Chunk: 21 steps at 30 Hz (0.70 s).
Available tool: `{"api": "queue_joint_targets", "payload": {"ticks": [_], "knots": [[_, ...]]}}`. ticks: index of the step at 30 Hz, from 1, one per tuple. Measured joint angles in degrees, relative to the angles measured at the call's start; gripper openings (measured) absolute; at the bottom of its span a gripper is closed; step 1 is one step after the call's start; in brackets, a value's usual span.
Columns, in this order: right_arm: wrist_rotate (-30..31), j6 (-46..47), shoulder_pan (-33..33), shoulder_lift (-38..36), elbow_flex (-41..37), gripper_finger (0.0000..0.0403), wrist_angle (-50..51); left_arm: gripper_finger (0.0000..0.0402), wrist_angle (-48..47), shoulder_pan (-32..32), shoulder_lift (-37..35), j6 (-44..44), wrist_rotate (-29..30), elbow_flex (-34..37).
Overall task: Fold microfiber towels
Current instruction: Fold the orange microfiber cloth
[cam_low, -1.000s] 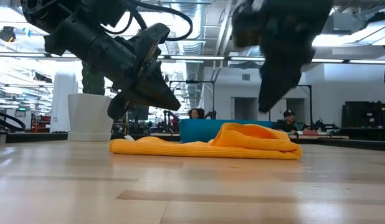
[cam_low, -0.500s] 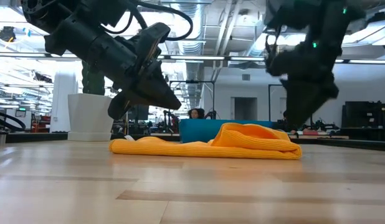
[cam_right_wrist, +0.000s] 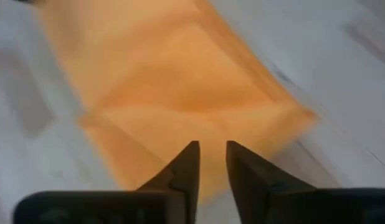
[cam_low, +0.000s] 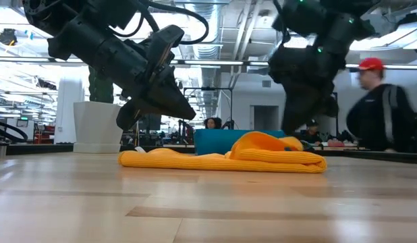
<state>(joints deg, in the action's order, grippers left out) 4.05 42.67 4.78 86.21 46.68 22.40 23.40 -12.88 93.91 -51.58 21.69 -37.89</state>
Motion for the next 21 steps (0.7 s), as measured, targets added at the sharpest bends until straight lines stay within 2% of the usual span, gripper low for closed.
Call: {"api": "queue_joint_targets", "payload": {"ticks": [4,9,13,18,21], "knots": [[-1.2,-2.38,-0.58,-0.02,0.3,0.0079,-5.92,0.0,0.02,0.02,0.0,0.1,0.5,0.0],[-1.85,-3.5,-1.94,0.45,0.3,0.0081,-8.47,0.0,0.02,0.02,0.0,0.03,0.74,0.0],[-0.55,-0.45,-1.88,-2.15,0.35,0.0092,-0.57,0.0,0.04,0.02,0.0,-0.14,-0.13,0.0],[2.18,9.53,-0.81,-4.8,0.31,0.011,14.27,0.0,-0.17,0.0,0.0,-0.19,-0.35,0.0],[3.24,10.21,-0.61,-3.34,-0.64,0.0117,13.92,0.0,-0.11,0.0,0.0,-0.19,-0.01,0.0]]}}
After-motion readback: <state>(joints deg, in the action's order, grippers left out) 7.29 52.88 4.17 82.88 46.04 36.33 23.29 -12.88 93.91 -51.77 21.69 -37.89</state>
